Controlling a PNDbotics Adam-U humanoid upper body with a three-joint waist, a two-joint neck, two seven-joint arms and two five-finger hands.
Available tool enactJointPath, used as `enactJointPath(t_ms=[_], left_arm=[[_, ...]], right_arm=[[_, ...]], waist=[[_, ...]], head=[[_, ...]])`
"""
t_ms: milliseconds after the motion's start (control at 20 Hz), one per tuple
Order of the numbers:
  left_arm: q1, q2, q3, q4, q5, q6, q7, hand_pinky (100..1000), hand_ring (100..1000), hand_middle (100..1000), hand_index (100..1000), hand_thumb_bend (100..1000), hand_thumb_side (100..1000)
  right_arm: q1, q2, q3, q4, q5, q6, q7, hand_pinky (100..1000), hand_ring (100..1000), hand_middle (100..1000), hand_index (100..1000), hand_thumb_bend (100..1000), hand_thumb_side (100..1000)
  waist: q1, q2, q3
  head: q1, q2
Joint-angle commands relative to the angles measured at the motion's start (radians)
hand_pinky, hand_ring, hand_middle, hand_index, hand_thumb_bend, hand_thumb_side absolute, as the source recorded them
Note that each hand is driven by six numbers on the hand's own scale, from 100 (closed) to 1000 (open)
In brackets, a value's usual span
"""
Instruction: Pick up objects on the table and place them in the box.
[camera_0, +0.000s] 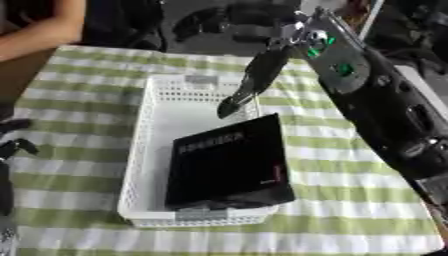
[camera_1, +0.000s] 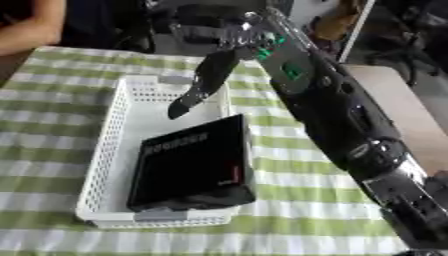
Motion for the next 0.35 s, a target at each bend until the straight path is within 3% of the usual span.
enactJointPath(t_ms=[50, 300, 350], left_arm=[[-0.009, 0.009, 0.002, -0.013, 0.002, -0.003, -0.001, 316, 576, 712, 629, 100, 1000], [-0.007, 0.011, 0.006, -0.013, -0.001, -0.003, 0.002, 316, 576, 712, 628, 100, 1000], [-0.007, 0.012, 0.006, -0.013, -0.001, -0.003, 0.003, 316, 576, 712, 628, 100, 1000]], right_arm=[[-0.003, -0.057, -0.025, -0.031, -0.003, -0.22, 0.221, 965, 924, 929, 926, 790, 590], [0.047, -0.199, -0.069, -0.127, -0.024, -0.196, 0.18, 857, 858, 880, 886, 763, 618], [0.059, -0.222, -0.077, -0.149, -0.028, -0.189, 0.17, 811, 819, 841, 838, 757, 629]], waist=[[0.008, -0.011, -0.003], [0.003, -0.009, -0.01], [0.003, -0.009, -0.011]], head=[[-0.007, -0.021], [0.002, -0.041], [0.003, -0.043]])
